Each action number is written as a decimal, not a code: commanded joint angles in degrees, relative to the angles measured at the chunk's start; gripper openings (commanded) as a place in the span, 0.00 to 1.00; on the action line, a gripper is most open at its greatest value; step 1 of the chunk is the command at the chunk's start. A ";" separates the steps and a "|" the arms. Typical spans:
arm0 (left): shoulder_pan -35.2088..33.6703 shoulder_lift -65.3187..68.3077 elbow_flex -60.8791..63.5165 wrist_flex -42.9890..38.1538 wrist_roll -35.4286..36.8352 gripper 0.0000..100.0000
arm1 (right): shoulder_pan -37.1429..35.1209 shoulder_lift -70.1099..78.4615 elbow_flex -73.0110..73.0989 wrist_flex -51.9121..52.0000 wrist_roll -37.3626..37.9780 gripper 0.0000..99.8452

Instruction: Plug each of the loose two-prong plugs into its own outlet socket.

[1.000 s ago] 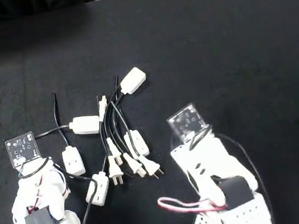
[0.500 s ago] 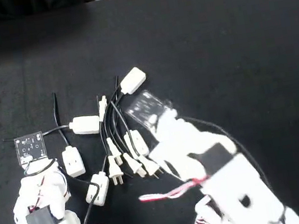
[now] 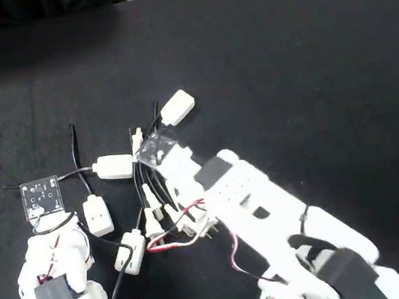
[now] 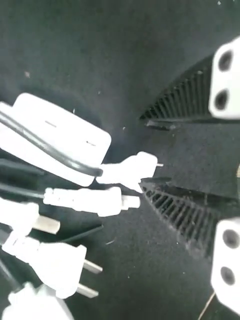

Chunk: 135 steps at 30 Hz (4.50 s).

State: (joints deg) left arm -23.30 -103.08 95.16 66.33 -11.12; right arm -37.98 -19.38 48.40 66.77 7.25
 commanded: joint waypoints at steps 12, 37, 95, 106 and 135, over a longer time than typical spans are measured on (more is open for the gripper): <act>-0.31 -0.26 -0.31 -1.41 -0.62 0.03 | -1.41 10.95 -3.38 -6.24 -0.62 0.16; -0.13 -0.26 -0.22 -1.41 -0.62 0.03 | 12.40 7.87 -16.48 5.45 7.74 0.01; 16.66 70.42 -45.32 6.68 -19.16 0.26 | 25.93 -22.90 14.46 -23.74 -6.33 0.01; 30.55 71.12 -43.21 12.84 -4.40 0.26 | 25.93 -22.90 14.55 -23.74 -6.33 0.01; 32.57 71.12 -31.34 -22.24 -9.85 0.03 | 26.02 -22.81 14.64 -23.74 -6.33 0.01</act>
State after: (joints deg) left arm 9.23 -31.78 67.03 51.30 -11.21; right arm -12.84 -40.40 63.25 44.09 1.19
